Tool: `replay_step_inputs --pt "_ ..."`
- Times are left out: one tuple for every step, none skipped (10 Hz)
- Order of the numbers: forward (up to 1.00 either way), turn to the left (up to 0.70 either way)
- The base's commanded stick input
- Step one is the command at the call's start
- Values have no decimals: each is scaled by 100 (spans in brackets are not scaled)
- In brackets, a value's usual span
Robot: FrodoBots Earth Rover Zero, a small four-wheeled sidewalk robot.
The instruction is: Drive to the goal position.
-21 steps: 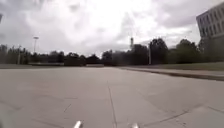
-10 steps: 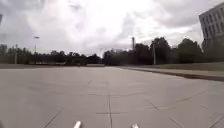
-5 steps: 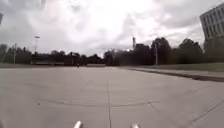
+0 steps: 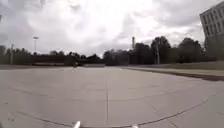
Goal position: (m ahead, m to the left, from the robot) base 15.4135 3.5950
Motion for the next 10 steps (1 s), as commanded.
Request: replay_step_inputs --pt "100 0" --pt "100 0" --pt "100 0" --pt "100 0" --pt "100 0" --pt "100 0" --pt "100 0" --pt "100 0" --pt "100 0" --pt "100 0"
